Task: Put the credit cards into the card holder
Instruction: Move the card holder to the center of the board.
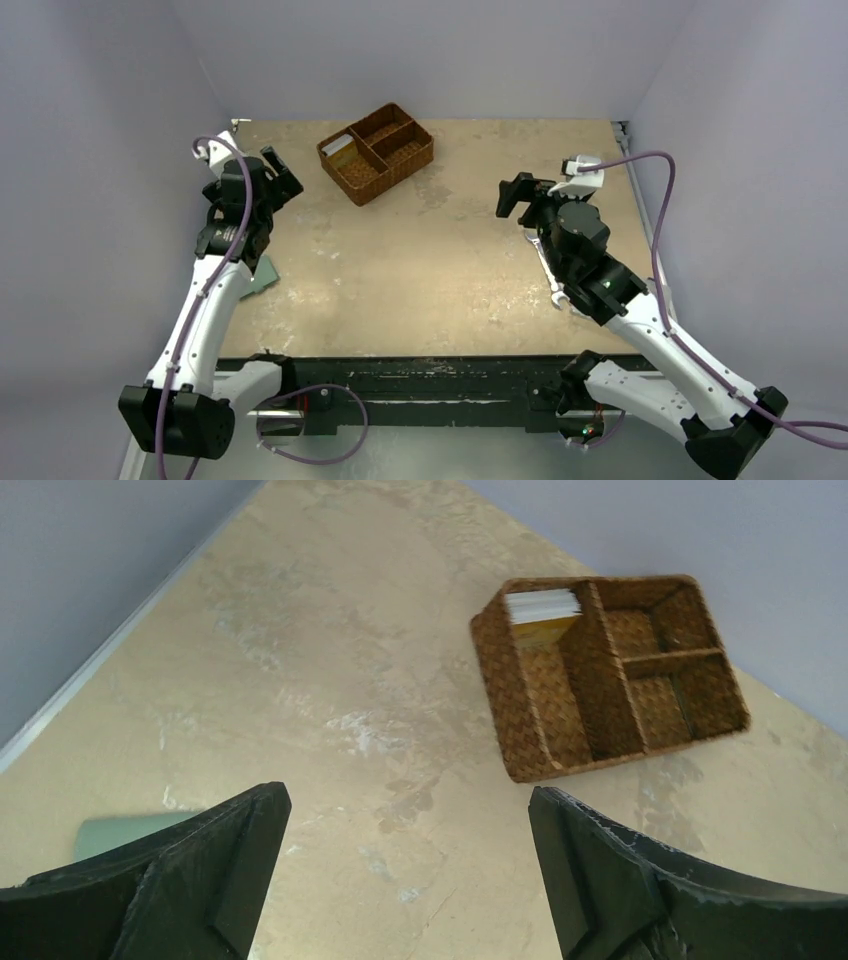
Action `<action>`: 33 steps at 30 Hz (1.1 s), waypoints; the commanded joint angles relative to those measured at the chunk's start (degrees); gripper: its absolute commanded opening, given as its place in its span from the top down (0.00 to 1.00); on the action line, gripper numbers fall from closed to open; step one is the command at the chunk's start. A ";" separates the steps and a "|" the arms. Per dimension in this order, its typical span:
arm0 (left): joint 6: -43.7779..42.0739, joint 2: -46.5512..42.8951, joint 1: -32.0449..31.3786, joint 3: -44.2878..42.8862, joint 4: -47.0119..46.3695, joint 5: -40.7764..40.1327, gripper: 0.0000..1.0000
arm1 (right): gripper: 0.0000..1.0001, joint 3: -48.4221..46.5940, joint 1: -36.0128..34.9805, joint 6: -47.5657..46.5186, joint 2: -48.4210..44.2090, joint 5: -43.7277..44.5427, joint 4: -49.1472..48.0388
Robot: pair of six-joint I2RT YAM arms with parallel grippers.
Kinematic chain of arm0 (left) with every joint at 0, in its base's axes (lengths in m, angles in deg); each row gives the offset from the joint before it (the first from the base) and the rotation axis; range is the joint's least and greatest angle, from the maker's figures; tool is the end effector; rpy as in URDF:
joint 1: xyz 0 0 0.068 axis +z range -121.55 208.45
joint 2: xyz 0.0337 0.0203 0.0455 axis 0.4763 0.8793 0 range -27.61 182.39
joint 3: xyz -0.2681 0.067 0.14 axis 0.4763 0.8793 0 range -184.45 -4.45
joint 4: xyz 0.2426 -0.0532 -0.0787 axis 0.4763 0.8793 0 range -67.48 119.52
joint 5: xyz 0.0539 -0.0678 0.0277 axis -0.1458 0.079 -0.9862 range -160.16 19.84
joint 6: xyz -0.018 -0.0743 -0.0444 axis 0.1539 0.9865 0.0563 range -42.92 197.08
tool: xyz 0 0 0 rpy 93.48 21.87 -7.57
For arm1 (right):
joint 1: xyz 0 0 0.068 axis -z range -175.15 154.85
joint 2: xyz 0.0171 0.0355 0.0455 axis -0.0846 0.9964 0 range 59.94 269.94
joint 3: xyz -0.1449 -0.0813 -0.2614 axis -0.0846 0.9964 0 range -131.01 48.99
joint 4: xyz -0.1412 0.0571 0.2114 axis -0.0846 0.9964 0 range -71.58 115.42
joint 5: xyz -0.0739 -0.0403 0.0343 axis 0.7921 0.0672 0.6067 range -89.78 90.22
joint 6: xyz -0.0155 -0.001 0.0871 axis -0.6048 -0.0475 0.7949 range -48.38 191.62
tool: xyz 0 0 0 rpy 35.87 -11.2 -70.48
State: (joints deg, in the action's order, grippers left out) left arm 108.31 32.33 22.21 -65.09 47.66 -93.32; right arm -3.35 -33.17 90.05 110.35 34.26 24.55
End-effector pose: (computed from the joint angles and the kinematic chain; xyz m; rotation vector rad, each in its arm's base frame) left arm 0.2470 0.0040 0.3774 -0.6711 1.8428 -0.0249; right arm 0.1911 0.0937 0.4041 0.1736 1.6289 0.2675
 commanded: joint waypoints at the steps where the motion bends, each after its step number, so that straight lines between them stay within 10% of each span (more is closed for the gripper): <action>1: 10.14 4.23 4.75 2.05 5.41 -5.55 0.00 | 0.01 0.15 -0.04 1.55 1.04 2.90 -2.75; 10: 22.47 10.09 29.71 14.33 4.67 8.79 0.00 | 0.01 -1.04 -0.04 2.72 5.14 -3.74 1.36; 22: 28.21 10.01 31.12 20.90 -2.26 -6.37 0.00 | 0.01 -0.54 0.00 6.93 8.96 -15.01 0.39; 33: 25.41 16.10 31.83 25.66 -14.63 10.94 0.16 | 0.01 -0.24 -0.03 8.01 10.26 -17.37 0.74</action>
State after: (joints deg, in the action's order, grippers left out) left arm 134.49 47.91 53.83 -41.88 39.99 -90.96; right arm -3.37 -33.12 96.98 120.21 18.70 26.58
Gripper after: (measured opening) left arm 0.924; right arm 0.987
